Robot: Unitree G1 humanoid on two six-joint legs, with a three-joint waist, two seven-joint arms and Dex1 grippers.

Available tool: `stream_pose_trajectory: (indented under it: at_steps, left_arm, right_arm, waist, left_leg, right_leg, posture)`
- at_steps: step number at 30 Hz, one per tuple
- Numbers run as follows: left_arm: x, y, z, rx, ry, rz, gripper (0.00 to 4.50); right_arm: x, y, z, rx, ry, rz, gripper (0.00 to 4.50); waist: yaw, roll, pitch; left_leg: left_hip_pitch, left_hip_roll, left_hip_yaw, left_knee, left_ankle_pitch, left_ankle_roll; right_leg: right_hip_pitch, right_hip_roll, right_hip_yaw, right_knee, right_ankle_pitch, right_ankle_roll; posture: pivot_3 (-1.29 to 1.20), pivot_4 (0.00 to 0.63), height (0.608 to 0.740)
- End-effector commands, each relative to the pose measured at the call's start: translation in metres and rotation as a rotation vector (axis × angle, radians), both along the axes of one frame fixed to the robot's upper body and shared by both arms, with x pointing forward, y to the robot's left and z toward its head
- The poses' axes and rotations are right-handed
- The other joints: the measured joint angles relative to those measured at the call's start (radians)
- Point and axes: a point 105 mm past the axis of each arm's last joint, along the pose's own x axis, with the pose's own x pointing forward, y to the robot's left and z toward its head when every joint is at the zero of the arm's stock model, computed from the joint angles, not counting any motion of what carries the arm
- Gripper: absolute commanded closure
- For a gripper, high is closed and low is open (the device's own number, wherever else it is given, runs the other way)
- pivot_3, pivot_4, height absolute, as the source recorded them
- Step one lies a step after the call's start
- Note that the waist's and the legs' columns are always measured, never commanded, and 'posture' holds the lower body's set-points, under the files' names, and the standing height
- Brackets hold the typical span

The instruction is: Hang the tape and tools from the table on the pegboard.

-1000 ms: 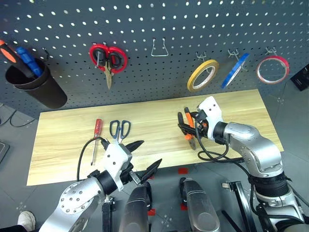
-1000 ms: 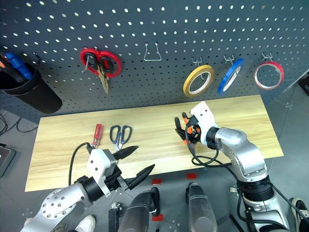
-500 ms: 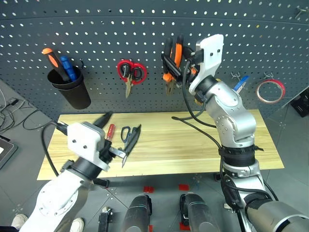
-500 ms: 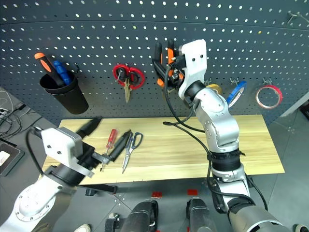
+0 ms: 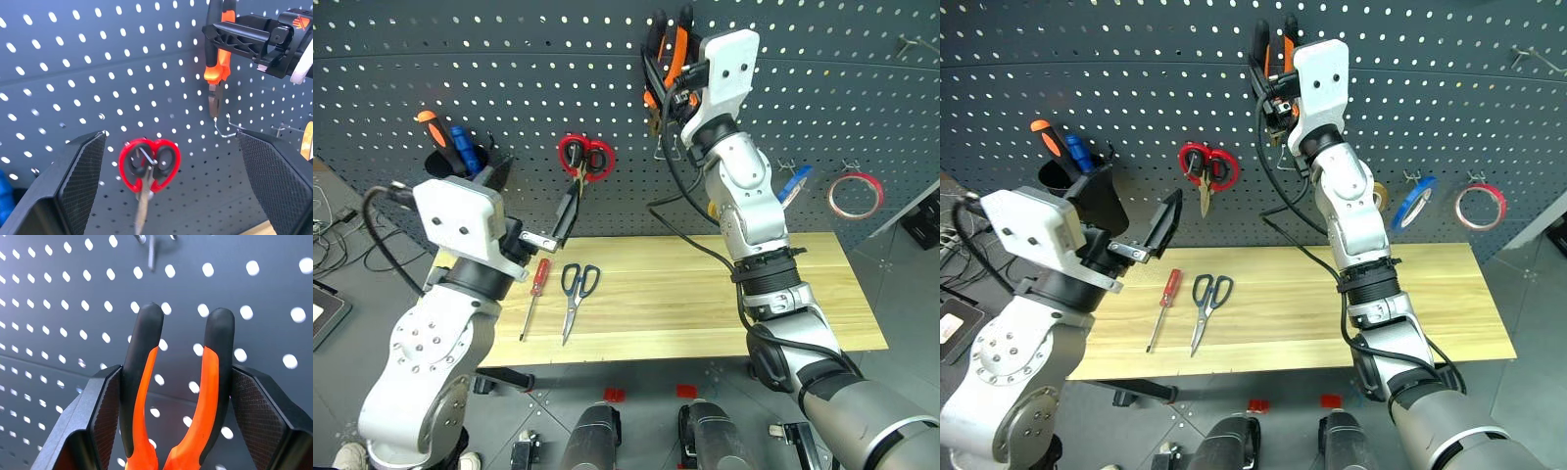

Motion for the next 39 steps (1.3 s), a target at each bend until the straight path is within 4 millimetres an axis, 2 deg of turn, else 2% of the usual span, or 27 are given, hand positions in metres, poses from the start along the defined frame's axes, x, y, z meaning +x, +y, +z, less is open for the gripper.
stream_pose_trajectory:
  at_steps: [1, 8, 16, 20, 22, 24, 25, 33, 39]
  left_arm:
    - [0.000, -0.005, 0.008, 0.006, -0.058, -0.012, 0.00]
    - [0.001, -0.006, 0.005, 0.005, -0.046, -0.022, 0.00]
    - [0.001, -0.004, 0.000, 0.011, -0.024, -0.022, 0.00]
    - [0.001, -0.003, 0.001, 0.012, -0.024, -0.020, 0.00]
    - [0.000, -0.004, 0.000, 0.016, -0.022, -0.023, 0.00]
    - [0.000, -0.004, 0.000, 0.017, -0.020, -0.025, 0.00]
    - [0.000, -0.004, 0.000, 0.017, -0.018, -0.026, 0.00]
    - [0.000, -0.005, -0.003, 0.016, -0.003, -0.037, 0.00]
    - [-0.004, -0.006, -0.008, 0.026, 0.020, -0.046, 0.00]
  right_arm:
    - [-0.008, -0.001, 0.017, -0.019, -0.106, -0.031, 1.41]
    - [-0.001, -0.006, 0.004, -0.063, -0.081, -0.074, 1.41]
    - [0.007, -0.004, -0.035, -0.084, 0.069, -0.068, 1.41]
    - [0.008, -0.005, -0.041, -0.097, 0.088, -0.078, 1.41]
    - [0.009, -0.006, -0.041, -0.094, 0.093, -0.077, 0.68]
    - [0.008, -0.006, -0.041, -0.091, 0.096, -0.071, 0.13]
    - [0.008, -0.006, -0.041, -0.090, 0.096, -0.069, 0.02]
    - [0.007, -0.010, -0.042, -0.063, 0.115, -0.078, 0.02]
    - [-0.019, -0.013, -0.040, -0.025, 0.144, 0.098, 0.02]
  waist:
    - [-0.001, 0.000, 0.000]
    - [-0.002, 0.000, 0.000]
    - [-0.003, 0.000, 0.000]
    - [-0.002, 0.000, 0.000]
    - [-0.001, 0.000, 0.000]
    - [-0.002, 0.000, 0.000]
    - [-0.002, 0.000, 0.000]
    - [-0.002, 0.000, 0.000]
    - [-0.002, 0.000, 0.000]
  left_leg:
    - [0.000, 0.000, 0.000, 0.000, 0.000, 0.000]
    - [0.000, 0.001, 0.000, 0.000, 0.000, 0.000]
    - [0.000, 0.001, 0.000, 0.000, 0.000, 0.000]
    - [0.000, 0.001, 0.000, 0.001, 0.000, 0.000]
    - [0.000, 0.001, -0.001, 0.001, 0.000, 0.000]
    - [0.000, 0.000, 0.000, 0.001, 0.000, 0.000]
    - [0.000, 0.001, 0.000, 0.001, 0.000, 0.000]
    - [0.001, 0.001, 0.000, 0.001, 0.000, 0.000]
    - [0.001, 0.001, -0.001, 0.001, 0.000, 0.000]
  right_leg:
    - [0.000, 0.000, 0.000, 0.000, 0.000, 0.000]
    - [0.000, 0.000, 0.000, 0.000, 0.000, 0.000]
    - [0.000, 0.000, 0.000, 0.000, 0.000, 0.000]
    - [0.000, 0.000, 0.000, 0.000, 0.000, 0.000]
    - [0.000, 0.000, 0.000, 0.000, 0.000, 0.000]
    - [0.000, 0.000, 0.000, 0.000, 0.000, 0.000]
    - [0.000, 0.000, 0.000, 0.000, 0.000, 0.000]
    - [0.001, 0.000, 0.000, 0.000, 0.000, 0.000]
    - [0.001, 0.000, 0.001, 0.000, 0.000, 0.000]
  posture:
    - [0.03, 0.125, 0.740]
    - [0.02, 0.137, 0.740]
    - [0.01, 0.159, 0.740]
    - [0.01, 0.166, 0.740]
    - [0.01, 0.166, 0.740]
    - [0.01, 0.171, 0.740]
    - [0.01, 0.173, 0.740]
    - [0.00, 0.182, 0.740]
    - [-0.01, 0.187, 0.740]
